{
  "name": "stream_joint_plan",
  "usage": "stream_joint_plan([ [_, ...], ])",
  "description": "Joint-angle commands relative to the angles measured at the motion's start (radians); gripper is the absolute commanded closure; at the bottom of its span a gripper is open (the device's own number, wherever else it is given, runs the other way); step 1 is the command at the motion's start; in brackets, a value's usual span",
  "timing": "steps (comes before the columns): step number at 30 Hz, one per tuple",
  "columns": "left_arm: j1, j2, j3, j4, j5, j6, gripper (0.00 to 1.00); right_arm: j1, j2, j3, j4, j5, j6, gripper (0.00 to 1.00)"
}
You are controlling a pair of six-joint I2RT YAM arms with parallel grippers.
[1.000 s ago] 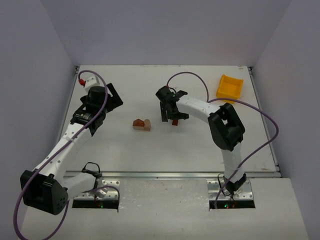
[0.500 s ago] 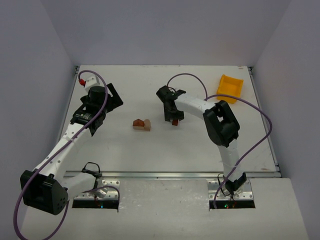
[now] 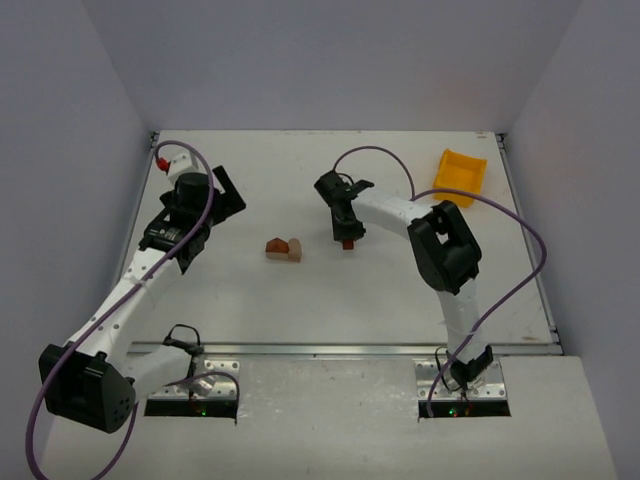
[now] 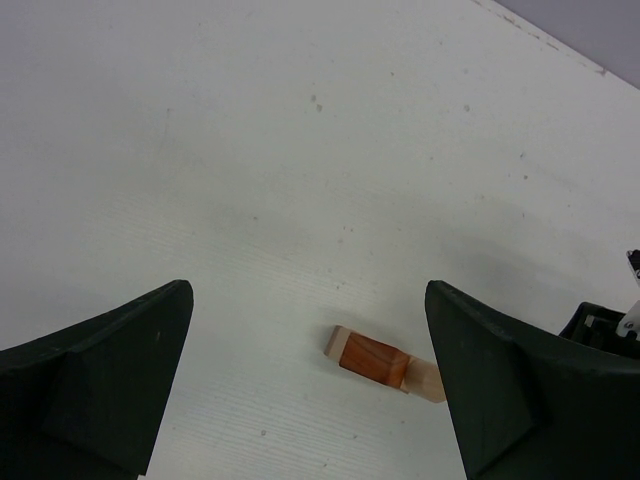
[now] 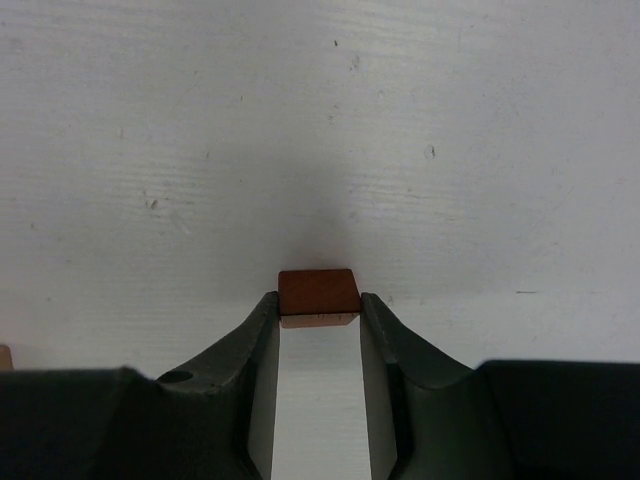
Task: Build the wood block tower
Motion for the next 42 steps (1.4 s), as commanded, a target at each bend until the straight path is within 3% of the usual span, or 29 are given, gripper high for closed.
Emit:
stream_joint_plan([
  [1,0.001,-0.036,-0.008,0.057,0.056,0.027,0.00,-0.010,-0.160,-0.070,0.133,-0.133,-0.132,0.86],
  [5,0.001,-0.072,-0.049,0.209,0.439,0.172,0.00,-0.025,-0.392,-0.343,0.414,-0.479,-0.346,0.93],
  [6,0.001,-0.083,-0.068,0.212,0.546,0.203,0.00,-0.028,-0.445,-0.395,0.418,-0.555,-0.349,0.93],
  [7,-0.001,-0.101,-0.106,0.298,0.768,0.245,0.00,-0.039,-0.535,-0.473,0.482,-0.707,-0.404,0.94],
  [9,0.001,-0.114,-0.142,0.379,1.006,0.272,0.00,-0.046,-0.583,-0.542,0.540,-0.861,-0.436,0.94],
  [10,-0.005,-0.123,-0.179,0.496,1.192,0.289,0.00,-0.056,-0.651,-0.589,0.564,-0.987,-0.468,0.94],
  [14,-0.086,-0.125,-0.225,0.718,1.449,0.264,0.00,-0.080,-0.803,-0.670,0.644,-1.175,-0.407,0.95],
  [19,-0.305,-0.102,-0.242,0.733,1.419,0.339,0.00,-0.096,-0.927,-0.821,0.869,-1.387,-0.321,0.96],
  [25,-0.318,-0.025,-0.221,0.755,1.429,0.309,0.09,-0.098,-1.036,-0.852,0.879,-1.364,-0.327,0.98],
  [34,-0.332,0.050,-0.153,0.652,1.312,0.314,0.23,-0.098,-1.077,-0.837,0.849,-1.322,-0.307,0.98],
  [36,-0.334,0.053,-0.142,0.652,1.297,0.295,0.28,-0.096,-1.066,-0.825,0.832,-1.322,-0.313,0.97],
  [42,-0.338,0.043,-0.139,0.642,1.238,0.272,0.63,-0.098,-1.048,-0.810,0.821,-1.301,-0.307,0.97],
])
